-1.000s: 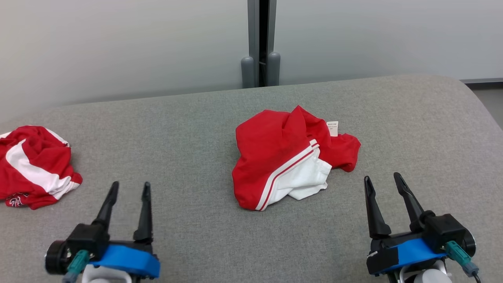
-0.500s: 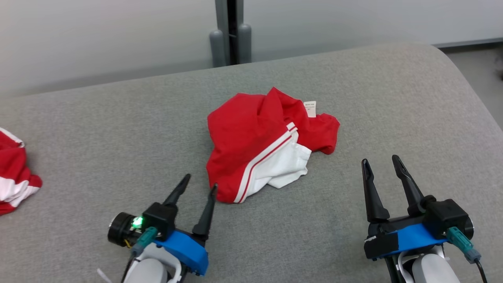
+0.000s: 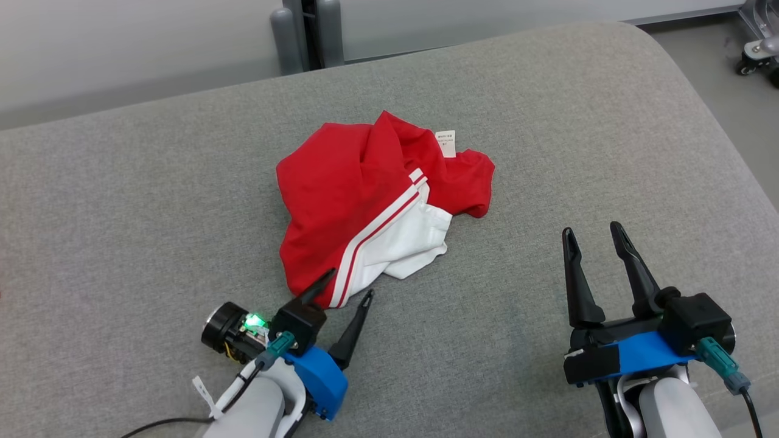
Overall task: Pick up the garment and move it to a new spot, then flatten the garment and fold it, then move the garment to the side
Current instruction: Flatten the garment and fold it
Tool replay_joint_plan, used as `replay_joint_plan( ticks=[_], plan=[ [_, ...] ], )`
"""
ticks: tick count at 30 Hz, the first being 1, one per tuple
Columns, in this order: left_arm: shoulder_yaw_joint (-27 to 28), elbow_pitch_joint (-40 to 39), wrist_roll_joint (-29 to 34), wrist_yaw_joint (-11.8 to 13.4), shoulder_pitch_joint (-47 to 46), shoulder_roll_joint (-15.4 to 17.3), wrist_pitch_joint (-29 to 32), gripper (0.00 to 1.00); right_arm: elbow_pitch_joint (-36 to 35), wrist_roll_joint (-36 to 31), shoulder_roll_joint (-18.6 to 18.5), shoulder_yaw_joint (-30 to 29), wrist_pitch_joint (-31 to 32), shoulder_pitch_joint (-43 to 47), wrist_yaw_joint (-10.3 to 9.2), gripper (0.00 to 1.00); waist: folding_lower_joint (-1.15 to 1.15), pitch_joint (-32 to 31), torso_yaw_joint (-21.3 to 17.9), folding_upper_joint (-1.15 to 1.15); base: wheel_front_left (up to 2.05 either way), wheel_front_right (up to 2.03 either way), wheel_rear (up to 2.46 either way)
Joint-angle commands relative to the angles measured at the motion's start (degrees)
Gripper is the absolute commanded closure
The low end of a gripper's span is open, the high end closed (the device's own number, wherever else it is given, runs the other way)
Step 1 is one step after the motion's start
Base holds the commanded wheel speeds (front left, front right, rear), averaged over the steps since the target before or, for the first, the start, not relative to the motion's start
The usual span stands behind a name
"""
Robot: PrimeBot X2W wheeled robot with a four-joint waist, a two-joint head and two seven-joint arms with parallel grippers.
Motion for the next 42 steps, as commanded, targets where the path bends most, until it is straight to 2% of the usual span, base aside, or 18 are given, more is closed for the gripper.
replay_joint_plan(
  ticks=[1, 7, 8, 9, 10, 15, 23, 34, 42],
  plan=[
    [-0.4, 1.1, 0.4, -0.2, -1.2, 0.4, -0.2, 0.0, -0.2, 0.5, 0.0, 0.0, 0.0, -0.6, -0.02, 0.0, -0.01, 0.3, -0.3, 0.0, 0.0, 0.0, 0.0],
    [-1.4, 8.5, 0.9, -0.1, -4.1, 0.3, -0.2, 0.0, -0.3, 0.7, 0.0, 0.1, 0.0, -0.9, -0.02, 0.0, -0.01, 1.1, -0.8, 0.0, 0.0, 0.0, 0.0],
    [-1.6, 9.6, 0.8, -0.1, -4.4, 0.3, -0.1, 0.13, -0.3, 0.7, 0.0, 0.1, 0.0, -1.0, -0.02, 0.0, -0.01, 1.2, -0.8, 0.0, 0.0, 0.0, 0.0],
    [-1.9, 10.7, 0.7, -0.1, -4.6, 0.2, 0.0, 0.65, -0.3, 0.8, 0.0, 0.1, 0.0, -1.0, -0.02, 0.0, -0.01, 1.3, -0.9, 0.0, 0.0, 0.0, 0.0],
    [-2.0, 11.3, 0.5, -0.1, -4.8, 0.2, 0.0, 1.0, -0.4, 0.9, 0.0, 0.0, 0.0, -1.0, -0.02, 0.0, -0.01, 1.3, -0.9, 0.0, 0.0, 0.0, 0.0],
    [-2.4, 11.5, -0.2, -0.1, -5.8, 0.0, 0.0, 1.0, -0.4, 0.8, 0.0, -0.5, 0.0, -0.7, -0.02, 0.0, -0.01, 1.3, -0.4, 0.0, 0.0, 0.0, 0.0],
    [-0.3, 4.5, -2.2, 0.6, -3.2, 0.9, -0.1, 1.0, -0.1, 0.0, 0.1, -2.0, 0.0, 0.8, -0.02, 0.0, -0.01, -0.8, 3.5, 0.0, 0.0, 0.0, 0.0],
    [5.6, -6.7, -4.8, 2.8, 5.6, 8.2, -0.1, 1.0, 0.4, -0.4, 0.0, -2.1, 0.0, 3.0, -0.02, 0.0, -0.01, -4.3, 9.9, 0.0, 0.0, 0.0, 0.0],
    [10.5, -9.9, -7.3, 4.8, 11.2, 13.2, -0.1, 1.0, 0.6, -0.6, 0.0, -2.1, 0.0, 3.7, -0.02, 0.0, -0.01, -5.0, 11.9, 0.0, 0.0, 0.0, 0.0]
  ],
)
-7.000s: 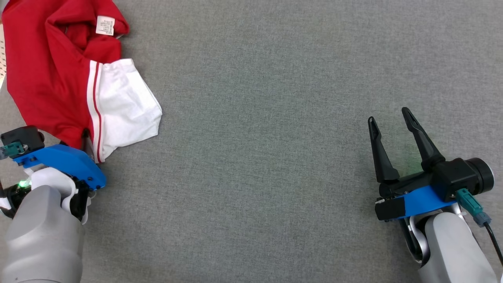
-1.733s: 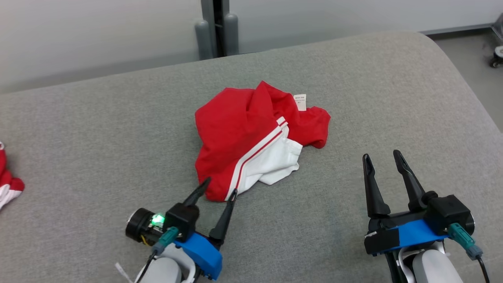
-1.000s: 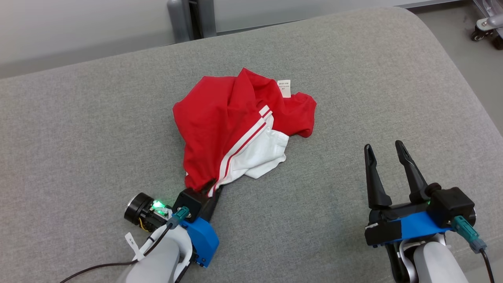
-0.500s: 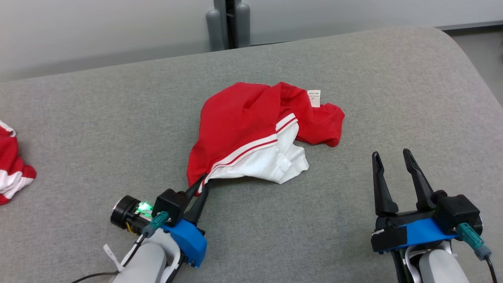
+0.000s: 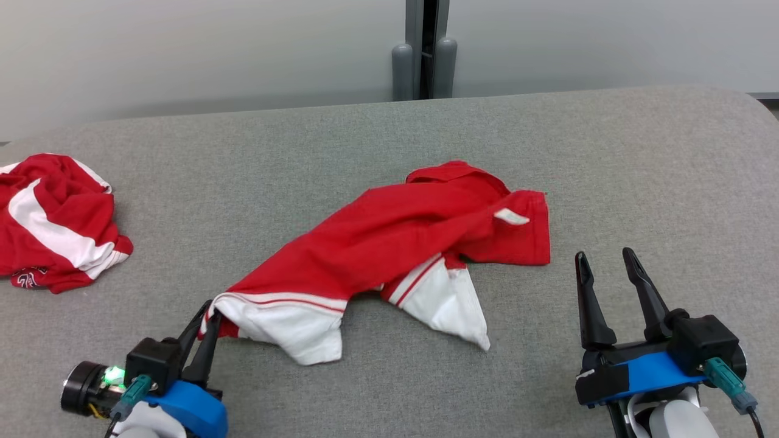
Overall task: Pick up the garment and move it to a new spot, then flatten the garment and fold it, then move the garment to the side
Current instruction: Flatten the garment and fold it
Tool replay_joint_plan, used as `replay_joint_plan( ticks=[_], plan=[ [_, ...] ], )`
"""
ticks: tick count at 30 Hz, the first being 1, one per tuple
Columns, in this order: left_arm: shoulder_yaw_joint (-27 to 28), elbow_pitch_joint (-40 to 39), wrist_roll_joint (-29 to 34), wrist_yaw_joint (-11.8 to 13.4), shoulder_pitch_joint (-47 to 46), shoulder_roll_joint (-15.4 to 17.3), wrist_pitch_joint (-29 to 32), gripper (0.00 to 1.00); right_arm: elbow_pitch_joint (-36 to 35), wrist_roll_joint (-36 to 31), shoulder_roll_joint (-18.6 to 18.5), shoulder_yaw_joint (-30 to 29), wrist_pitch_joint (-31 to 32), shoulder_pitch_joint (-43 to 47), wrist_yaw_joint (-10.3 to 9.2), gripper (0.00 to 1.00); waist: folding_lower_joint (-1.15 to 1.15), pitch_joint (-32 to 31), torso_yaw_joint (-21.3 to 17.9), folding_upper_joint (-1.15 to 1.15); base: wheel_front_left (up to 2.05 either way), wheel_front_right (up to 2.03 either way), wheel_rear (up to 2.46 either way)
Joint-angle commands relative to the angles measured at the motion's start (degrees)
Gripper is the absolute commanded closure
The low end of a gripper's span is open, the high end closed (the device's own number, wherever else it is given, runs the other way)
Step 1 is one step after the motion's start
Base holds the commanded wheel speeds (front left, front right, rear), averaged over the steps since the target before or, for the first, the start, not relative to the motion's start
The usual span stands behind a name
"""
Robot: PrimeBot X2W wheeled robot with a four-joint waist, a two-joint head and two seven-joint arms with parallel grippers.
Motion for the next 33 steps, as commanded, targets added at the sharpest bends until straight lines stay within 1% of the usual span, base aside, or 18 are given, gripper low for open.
replay_joint_plan(
  ticks=[1, 5, 7, 8, 9, 10, 13, 14, 18, 22, 28, 33],
  plan=[
    [0.5, -0.3, -0.3, 0.4, 0.6, 0.4, 0.0, 1.0, 0.0, -0.1, 0.0, -0.1, 0.0, 0.5, -0.02, 0.0, 0.0, -0.1, 0.1, 0.0, 0.0, 0.0, 0.0],
    [2.1, 0.0, -1.5, 1.3, 2.9, 1.6, 0.0, 1.0, 0.1, -0.3, 0.0, 0.0, 0.0, 0.8, -0.02, 0.0, 0.0, -0.2, 0.4, 0.0, 0.0, 0.0, 0.0],
    [2.6, 0.1, -2.1, 1.2, 3.4, 1.4, 0.0, 1.0, 0.2, -0.3, 0.0, 0.0, 0.0, 0.9, -0.02, 0.0, 0.0, -0.3, 0.4, 0.0, 0.0, 0.0, 0.0],
    [2.8, 0.0, -2.3, 1.2, 3.5, 1.4, 0.0, 0.82, 0.2, -0.3, 0.0, 0.0, 0.0, 1.0, -0.02, 0.0, 0.0, -0.4, 0.5, 0.0, 0.0, 0.0, 0.0],
    [2.9, -0.2, -2.5, 1.2, 3.6, 1.2, 0.0, 0.15, 0.3, -0.3, 0.0, 0.0, 0.0, 1.1, -0.02, 0.0, 0.0, -0.5, 0.5, 0.0, 0.0, 0.0, 0.0],
    [3.0, -0.7, -2.7, 1.3, 3.6, 0.9, 0.0, 0.0, 0.4, -0.4, 0.0, 0.0, 0.0, 1.1, -0.02, 0.0, 0.0, -0.6, 0.5, 0.0, 0.0, 0.0, 0.0],
    [4.0, -3.3, -2.8, 1.6, 3.3, 0.3, 0.0, 0.0, 0.6, -0.6, 0.0, -0.2, 0.0, 1.0, -0.02, 0.0, 0.0, -0.9, 0.5, 0.0, 0.0, 0.0, 0.0],
    [4.8, -5.7, -2.5, 1.9, 3.3, 0.0, 0.0, 0.0, 0.7, -0.7, 0.0, -0.2, 0.0, 0.9, -0.02, 0.0, 0.0, -1.2, 0.5, 0.0, 0.0, 0.0, 0.0],
    [6.8, -10.9, -2.2, 2.3, 3.6, -0.9, 0.0, 0.0, 0.7, -0.8, 0.0, -0.1, 0.0, 0.9, -0.02, 0.0, 0.0, -1.6, 0.2, 0.0, 0.0, 0.0, 0.0],
    [8.9, -15.3, -1.6, 2.8, 4.0, -2.7, 0.0, 0.0, 0.9, -0.8, 0.0, -0.1, 0.0, 1.1, -0.02, 0.0, 0.0, -2.0, -0.2, 0.0, 0.0, 0.0, 0.0],
    [11.3, -18.7, -0.2, 2.2, 3.9, -6.7, 0.0, 0.0, 1.1, -0.8, 0.0, 0.2, 0.0, 1.0, -0.02, 0.0, 0.0, -2.5, -1.3, 0.0, 0.0, 0.0, 0.0],
    [13.3, -18.3, 1.5, 0.9, 4.6, -9.3, 0.0, 0.0, 1.2, -0.5, 0.0, 0.7, 0.0, 1.1, -0.02, 0.0, 0.0, -2.7, -2.2, 0.0, 0.0, 0.0, 0.0]
  ],
)
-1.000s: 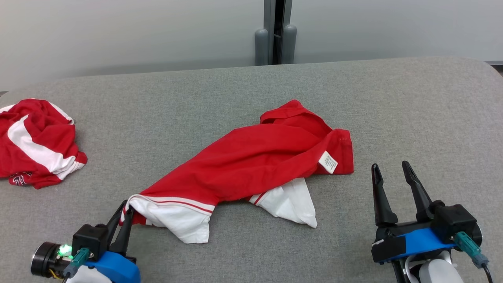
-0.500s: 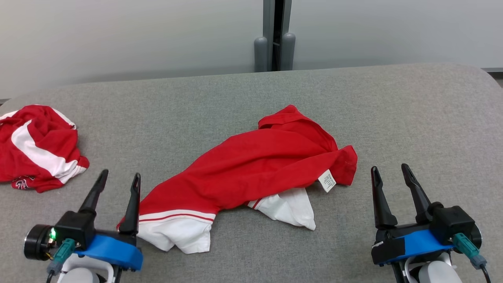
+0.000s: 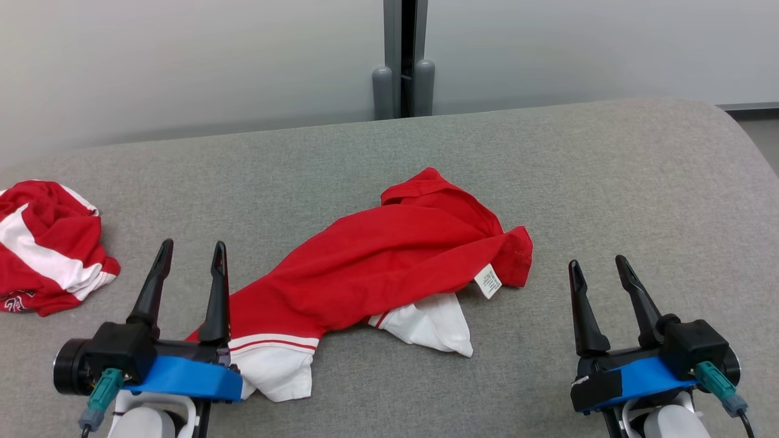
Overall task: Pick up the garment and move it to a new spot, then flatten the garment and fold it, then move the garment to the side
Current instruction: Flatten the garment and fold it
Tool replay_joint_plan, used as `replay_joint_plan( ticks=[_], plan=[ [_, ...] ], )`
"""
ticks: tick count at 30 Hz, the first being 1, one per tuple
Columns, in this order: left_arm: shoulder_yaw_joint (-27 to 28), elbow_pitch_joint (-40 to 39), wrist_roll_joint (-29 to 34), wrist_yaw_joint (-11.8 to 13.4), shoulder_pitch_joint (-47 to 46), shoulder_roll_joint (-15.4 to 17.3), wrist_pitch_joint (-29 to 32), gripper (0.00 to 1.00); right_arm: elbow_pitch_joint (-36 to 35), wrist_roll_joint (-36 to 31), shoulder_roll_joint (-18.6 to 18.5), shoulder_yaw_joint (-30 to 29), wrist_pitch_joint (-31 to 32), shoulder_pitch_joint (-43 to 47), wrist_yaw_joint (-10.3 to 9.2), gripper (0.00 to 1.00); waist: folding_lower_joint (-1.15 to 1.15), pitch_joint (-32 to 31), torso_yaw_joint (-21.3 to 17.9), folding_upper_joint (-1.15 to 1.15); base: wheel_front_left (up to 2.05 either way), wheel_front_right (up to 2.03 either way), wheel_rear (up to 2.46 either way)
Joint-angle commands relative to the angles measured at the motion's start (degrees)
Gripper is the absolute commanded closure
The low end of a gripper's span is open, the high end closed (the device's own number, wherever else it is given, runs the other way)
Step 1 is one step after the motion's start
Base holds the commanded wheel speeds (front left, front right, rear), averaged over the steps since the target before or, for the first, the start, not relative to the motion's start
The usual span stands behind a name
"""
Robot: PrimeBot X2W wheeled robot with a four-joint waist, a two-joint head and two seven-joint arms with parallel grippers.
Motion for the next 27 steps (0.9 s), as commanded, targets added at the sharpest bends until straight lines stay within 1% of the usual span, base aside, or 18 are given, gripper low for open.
replay_joint_plan(
  ticks=[1, 8, 14, 17, 21, 27],
  plan=[
    [0.6, 0.6, 0.5, -0.4, 0.9, -0.1, 0.0, 0.0, 0.2, 0.2, 0.0, 0.1, 0.0, 0.5, -0.02, 0.0, 0.0, 0.0, -0.3, 0.0, 0.0, 0.0, 0.0],
    [3.1, 3.5, 2.5, -1.4, 1.5, -1.5, 0.0, 0.0, 0.4, 0.4, 0.0, 0.1, 0.0, 0.6, -0.02, 0.0, 0.0, 0.1, -0.8, 0.0, 0.0, 0.0, 0.0],
    [4.5, 4.3, 3.7, -1.9, 0.8, -2.2, 0.0, 0.0, 0.7, -0.7, 0.0, 0.1, 0.0, 0.1, -0.02, 0.0, 0.0, 0.2, -0.3, 0.0, 0.0, 0.0, 0.0],
    [4.9, 4.2, 4.1, -2.3, 0.5, -2.5, 0.0, 0.0, 1.3, -1.2, -0.7, 1.0, 0.0, -1.3, -0.02, 0.0, 0.0, 0.5, 0.2, 0.0, 0.0, 0.0, 0.0],
    [5.5, 4.1, 4.6, -2.7, 0.1, -2.8, 0.0, 0.0, 3.6, -1.4, -2.1, 2.8, 0.0, -3.6, -0.02, 0.0, 0.0, 1.1, 1.0, 0.0, 0.0, 0.0, 0.0],
    [5.3, 3.9, 4.7, -3.2, -0.6, -3.3, 0.0, 0.0, 9.6, -1.6, -4.1, 4.4, 0.0, -7.4, -0.02, 0.0, 0.0, 2.6, 2.9, 0.0, 0.0, 0.0, 0.0]
  ],
)
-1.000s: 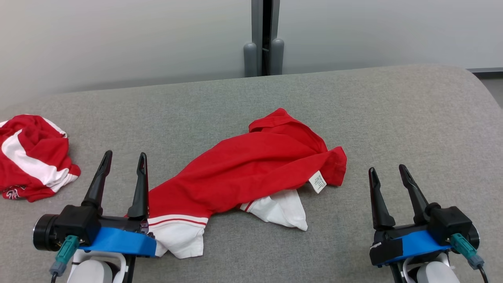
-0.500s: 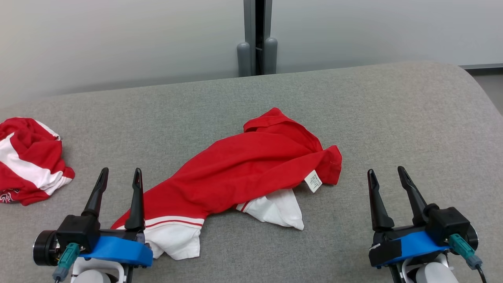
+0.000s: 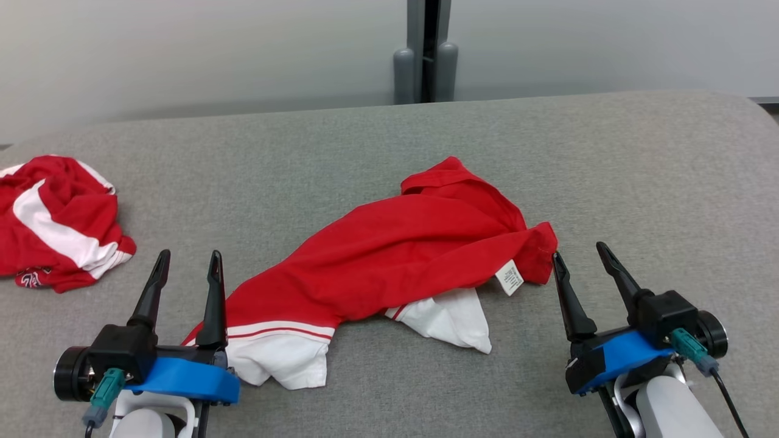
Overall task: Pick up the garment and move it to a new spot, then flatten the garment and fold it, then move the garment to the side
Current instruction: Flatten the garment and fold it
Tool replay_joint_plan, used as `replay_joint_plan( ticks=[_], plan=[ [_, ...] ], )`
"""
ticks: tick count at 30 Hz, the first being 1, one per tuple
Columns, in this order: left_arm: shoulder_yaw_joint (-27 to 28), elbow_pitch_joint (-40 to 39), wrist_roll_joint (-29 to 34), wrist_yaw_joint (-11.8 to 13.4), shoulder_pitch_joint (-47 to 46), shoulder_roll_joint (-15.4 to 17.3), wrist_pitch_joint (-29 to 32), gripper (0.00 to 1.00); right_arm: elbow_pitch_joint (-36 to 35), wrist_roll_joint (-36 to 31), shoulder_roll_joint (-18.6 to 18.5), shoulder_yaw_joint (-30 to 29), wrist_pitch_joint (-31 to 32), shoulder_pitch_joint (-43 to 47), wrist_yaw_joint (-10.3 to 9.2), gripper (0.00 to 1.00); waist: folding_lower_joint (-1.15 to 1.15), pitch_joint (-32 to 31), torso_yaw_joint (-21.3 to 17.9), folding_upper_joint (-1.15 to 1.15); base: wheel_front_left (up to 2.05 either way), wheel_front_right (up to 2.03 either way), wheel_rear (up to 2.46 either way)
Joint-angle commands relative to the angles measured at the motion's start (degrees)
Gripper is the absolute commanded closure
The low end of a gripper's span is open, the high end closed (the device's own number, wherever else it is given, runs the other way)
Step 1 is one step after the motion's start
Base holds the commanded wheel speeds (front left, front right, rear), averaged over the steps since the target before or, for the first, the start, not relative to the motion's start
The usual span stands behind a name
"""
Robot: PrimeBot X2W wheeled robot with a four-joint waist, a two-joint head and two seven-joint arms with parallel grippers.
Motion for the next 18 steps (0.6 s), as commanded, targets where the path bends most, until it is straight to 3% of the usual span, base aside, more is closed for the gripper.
replay_joint_plan(
  ticks=[1, 14, 15, 16, 18],
  plan=[
    [0.0, -0.2, 0.2, -0.3, -0.8, 0.1, 0.0, 0.0, 1.3, -0.2, -0.7, 0.4, 0.0, -1.3, -0.02, 0.0, 0.0, 0.8, 0.9, 0.0, 0.0, 0.0, 0.0],
    [-0.7, -0.3, -0.4, -0.4, -2.6, -0.4, 0.0, 0.0, 14.0, 1.9, -3.9, 3.1, 0.0, -7.9, -0.02, 0.0, 0.0, 4.5, 5.8, 0.0, 0.0, 0.0, 0.0],
    [-0.7, -0.3, -0.4, -0.4, -2.6, -0.4, 0.0, 0.0, 14.5, 2.3, -4.0, 3.4, 0.0, -8.4, -0.02, 0.4, 0.0, 4.6, 6.0, 0.0, 0.0, 0.0, 0.0],
    [-0.7, -0.3, -0.4, -0.4, -2.6, -0.4, 0.0, 0.0, 14.7, 2.6, -4.1, 3.7, 0.0, -8.9, -0.02, 1.0, 0.0, 4.7, 6.1, 0.0, 0.0, 0.0, 0.0],
    [-0.6, -0.3, -0.5, -0.3, -2.6, -0.5, 0.0, 0.0, 15.1, 3.4, -4.2, 4.2, 0.0, -9.2, -0.02, 1.0, 0.0, 4.8, 6.2, 0.0, 0.0, 0.0, 0.0]
  ],
)
